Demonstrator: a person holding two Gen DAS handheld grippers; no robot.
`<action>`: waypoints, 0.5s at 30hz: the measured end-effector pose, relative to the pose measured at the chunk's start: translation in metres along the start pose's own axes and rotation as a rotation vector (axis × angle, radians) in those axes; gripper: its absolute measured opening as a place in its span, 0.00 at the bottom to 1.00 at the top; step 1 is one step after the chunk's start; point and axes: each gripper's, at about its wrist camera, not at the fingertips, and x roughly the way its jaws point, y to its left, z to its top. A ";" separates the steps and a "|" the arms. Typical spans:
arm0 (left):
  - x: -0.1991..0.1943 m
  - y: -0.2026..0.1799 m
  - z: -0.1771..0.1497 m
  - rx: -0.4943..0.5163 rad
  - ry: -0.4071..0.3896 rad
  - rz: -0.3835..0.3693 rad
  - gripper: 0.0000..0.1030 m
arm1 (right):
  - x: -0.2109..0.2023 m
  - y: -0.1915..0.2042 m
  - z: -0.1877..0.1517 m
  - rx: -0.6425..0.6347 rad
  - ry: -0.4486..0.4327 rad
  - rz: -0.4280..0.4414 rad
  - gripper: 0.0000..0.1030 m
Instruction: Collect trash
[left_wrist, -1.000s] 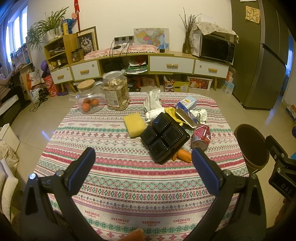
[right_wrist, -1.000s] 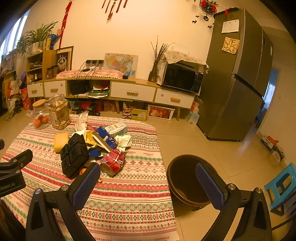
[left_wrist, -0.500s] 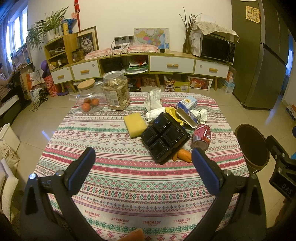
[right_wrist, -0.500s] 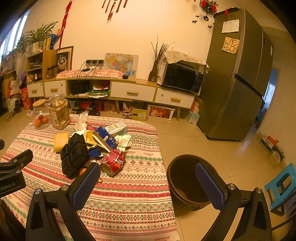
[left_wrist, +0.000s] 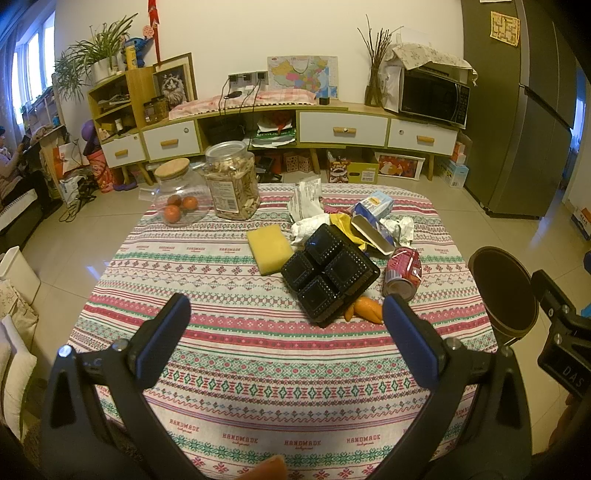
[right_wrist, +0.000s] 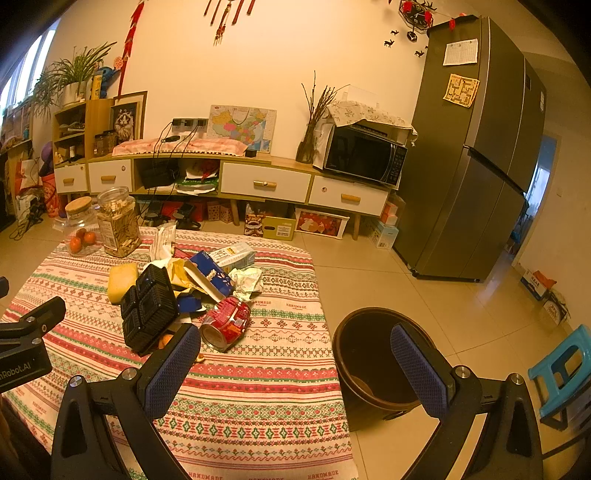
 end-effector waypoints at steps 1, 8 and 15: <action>0.000 0.000 0.000 0.001 0.001 0.000 1.00 | 0.000 0.000 0.000 0.000 0.000 0.000 1.00; 0.000 -0.001 0.001 0.004 0.002 0.000 1.00 | 0.000 0.000 0.000 0.000 -0.001 0.000 1.00; 0.000 0.000 0.001 0.004 0.004 0.000 1.00 | -0.001 0.002 0.000 -0.002 -0.005 -0.001 1.00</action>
